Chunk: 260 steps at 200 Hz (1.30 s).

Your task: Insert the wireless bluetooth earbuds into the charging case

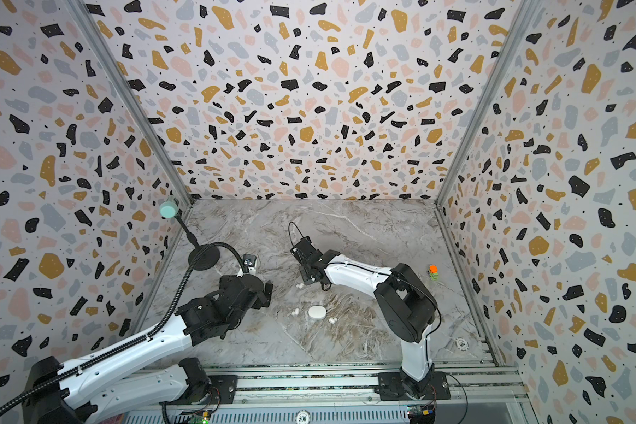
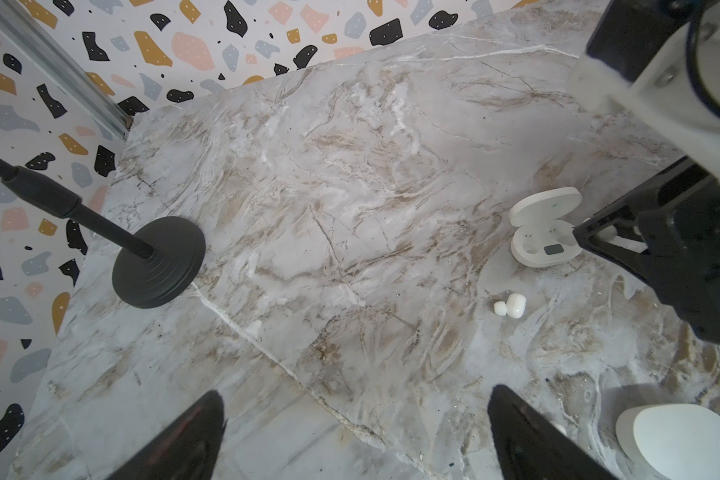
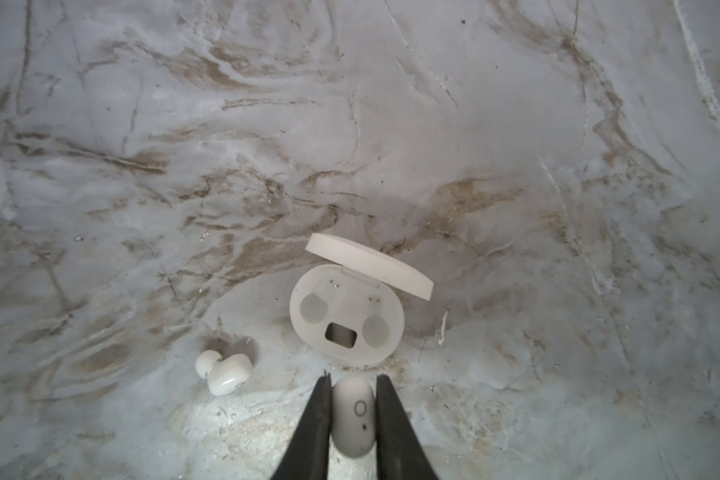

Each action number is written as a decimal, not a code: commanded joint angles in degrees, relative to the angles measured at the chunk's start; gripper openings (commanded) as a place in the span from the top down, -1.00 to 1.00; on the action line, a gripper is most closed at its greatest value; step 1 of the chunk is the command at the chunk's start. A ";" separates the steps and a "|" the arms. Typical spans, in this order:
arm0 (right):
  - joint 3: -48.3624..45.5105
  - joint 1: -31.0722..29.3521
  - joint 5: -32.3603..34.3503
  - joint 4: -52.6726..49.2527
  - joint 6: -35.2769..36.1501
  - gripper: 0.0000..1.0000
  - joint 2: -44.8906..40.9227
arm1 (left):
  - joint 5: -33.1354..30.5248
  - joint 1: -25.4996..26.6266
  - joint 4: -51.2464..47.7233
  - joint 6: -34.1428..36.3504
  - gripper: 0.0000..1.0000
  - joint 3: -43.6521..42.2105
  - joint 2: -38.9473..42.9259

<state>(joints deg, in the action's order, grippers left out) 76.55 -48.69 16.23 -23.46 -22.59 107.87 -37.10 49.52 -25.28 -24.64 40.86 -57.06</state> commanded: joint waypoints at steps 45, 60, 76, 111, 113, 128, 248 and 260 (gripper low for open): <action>-0.15 0.85 0.37 1.40 2.68 0.60 0.96 | -0.16 -0.21 1.73 0.47 -1.00 -0.59 -0.25; -0.09 0.96 0.48 1.40 2.96 0.60 1.41 | -0.16 -0.21 1.73 0.47 -1.00 -0.56 -0.27; -0.05 1.13 0.73 1.40 3.12 0.60 1.64 | -0.16 -0.21 1.82 0.47 -1.00 -0.53 -0.33; 0.10 1.64 0.83 1.58 3.35 0.60 2.14 | -0.16 -0.21 1.77 0.48 -1.00 -0.54 -0.53; 0.09 1.66 0.82 1.62 3.37 0.60 2.16 | -0.16 -0.14 1.73 0.47 -1.00 -0.59 -0.52; 0.18 1.87 0.87 1.75 3.43 0.60 2.32 | -0.16 -0.16 1.72 0.47 -0.99 -0.59 -0.45; 1.83 2.81 1.10 1.75 4.46 0.60 3.99 | -0.34 -0.16 1.77 0.50 -1.00 -0.58 -0.64; 1.93 2.81 1.09 1.75 4.50 0.60 4.18 | -0.34 -0.18 1.77 0.55 -0.99 -0.59 -0.62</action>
<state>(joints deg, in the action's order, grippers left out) 76.55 -46.13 16.36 -21.37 -18.70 111.83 -36.97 49.52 -25.26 -24.64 40.86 -57.63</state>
